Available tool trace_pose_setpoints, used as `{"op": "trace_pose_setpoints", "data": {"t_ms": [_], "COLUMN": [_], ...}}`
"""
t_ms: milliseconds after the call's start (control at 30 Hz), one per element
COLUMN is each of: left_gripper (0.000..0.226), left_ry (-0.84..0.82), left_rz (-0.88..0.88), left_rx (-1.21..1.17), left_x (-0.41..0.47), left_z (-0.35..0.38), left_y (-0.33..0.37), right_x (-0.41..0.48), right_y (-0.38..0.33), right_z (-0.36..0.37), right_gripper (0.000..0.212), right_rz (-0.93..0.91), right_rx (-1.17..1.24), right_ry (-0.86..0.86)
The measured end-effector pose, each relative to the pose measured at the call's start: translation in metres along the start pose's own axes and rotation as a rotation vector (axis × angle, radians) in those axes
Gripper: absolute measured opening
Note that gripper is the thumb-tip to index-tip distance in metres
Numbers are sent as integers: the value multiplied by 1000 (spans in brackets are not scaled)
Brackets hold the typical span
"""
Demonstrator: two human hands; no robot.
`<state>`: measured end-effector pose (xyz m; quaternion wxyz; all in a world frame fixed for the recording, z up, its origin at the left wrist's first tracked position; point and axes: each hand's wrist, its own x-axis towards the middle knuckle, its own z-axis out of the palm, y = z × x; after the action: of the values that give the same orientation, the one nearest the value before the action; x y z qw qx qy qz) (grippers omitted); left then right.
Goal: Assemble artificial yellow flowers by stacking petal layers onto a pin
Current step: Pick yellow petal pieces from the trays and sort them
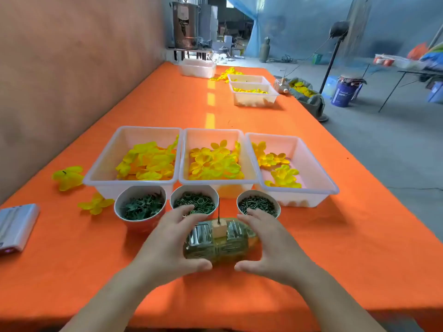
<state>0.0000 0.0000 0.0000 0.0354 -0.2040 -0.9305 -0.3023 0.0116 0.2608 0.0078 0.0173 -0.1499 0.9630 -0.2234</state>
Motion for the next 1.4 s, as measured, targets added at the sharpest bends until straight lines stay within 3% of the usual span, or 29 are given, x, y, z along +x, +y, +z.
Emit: {"op": "trace_pose_setpoints", "data": {"t_ms": [67, 167, 433, 633, 800, 867, 1000, 1133, 1200, 1300, 1367, 1400], "left_gripper": [113, 111, 110, 111, 70, 70, 38, 23, 31, 36, 39, 41], "left_ry": [-177, -245, -280, -258, -131, -16, 208, 247, 251, 181, 87, 50], "left_rz": [-2, -20, 67, 105, 117, 90, 93, 61, 26, -46, -84, -86], "left_rx": [215, 426, 429, 435, 346, 204, -167, -315, -359, -452, -551, -584], "left_x": [5, 15, 30, 25, 26, 29, 37, 40, 40, 40, 41, 42], "left_z": [8, 19, 16, 14, 6, 6, 14, 28, 30, 28, 20, 15], "left_y": [4, 2, -14, -6, 1, 7, 28, 39, 37, 30, 24, 21], "right_x": [7, 18, 36, 39, 38, 38, 36, 31, 35, 68, 103, 121], "right_y": [-6, -7, 13, 18, 16, 15, 14, 24, 40, 78, 105, 117], "right_z": [4, 11, 11, 8, 9, 8, 4, -23, -44, -74, -90, -94], "right_gripper": [109, 107, 86, 87, 92, 90, 90, 98, 74, 23, 19, 21], "right_rz": [4, 35, -17, -65, -32, -19, -44, -53, -11, 124, 249, 316], "right_rx": [-172, -249, -148, -140, -162, -157, -175, 65, 253, 388, 257, 176], "right_ry": [-83, -117, -74, -125, -159, -164, -186, -256, -151, 274, 400, 339]}}
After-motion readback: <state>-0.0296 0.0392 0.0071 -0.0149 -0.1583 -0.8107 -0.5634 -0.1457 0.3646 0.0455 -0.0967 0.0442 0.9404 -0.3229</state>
